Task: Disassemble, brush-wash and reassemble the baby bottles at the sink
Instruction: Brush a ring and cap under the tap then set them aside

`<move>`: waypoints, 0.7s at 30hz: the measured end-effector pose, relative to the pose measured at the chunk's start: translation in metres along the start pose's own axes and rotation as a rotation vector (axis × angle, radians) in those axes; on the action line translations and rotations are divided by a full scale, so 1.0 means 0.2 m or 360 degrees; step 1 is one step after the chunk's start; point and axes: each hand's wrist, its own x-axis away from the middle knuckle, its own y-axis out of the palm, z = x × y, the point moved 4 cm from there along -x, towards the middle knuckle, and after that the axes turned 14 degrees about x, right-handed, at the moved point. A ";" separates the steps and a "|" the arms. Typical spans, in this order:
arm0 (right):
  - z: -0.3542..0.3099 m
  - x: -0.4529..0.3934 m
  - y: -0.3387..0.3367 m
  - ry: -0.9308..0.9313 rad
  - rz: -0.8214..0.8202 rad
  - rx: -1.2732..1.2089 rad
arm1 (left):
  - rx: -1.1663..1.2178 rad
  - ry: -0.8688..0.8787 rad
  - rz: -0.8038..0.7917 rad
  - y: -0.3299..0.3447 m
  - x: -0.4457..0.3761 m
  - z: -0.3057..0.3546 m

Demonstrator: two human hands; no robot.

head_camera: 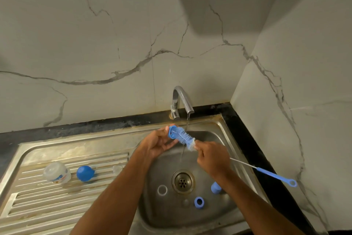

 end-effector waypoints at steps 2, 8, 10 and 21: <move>0.00 0.00 0.01 -0.0065 -0.0015 0.0058 | 0.0021 -0.0018 0.0056 -0.02 -0.01 -0.01; 0.01 0.01 0.01 -0.0120 0.0054 0.0105 | -0.0023 -0.0044 0.0027 -0.02 -0.02 -0.03; -0.01 0.03 0.03 -0.0197 0.0081 -0.0007 | -0.0063 -0.0047 0.0030 -0.03 -0.03 -0.02; 0.01 -0.07 -0.14 -0.0219 -0.0211 0.0567 | -0.0277 -0.0047 0.0096 0.01 -0.01 -0.06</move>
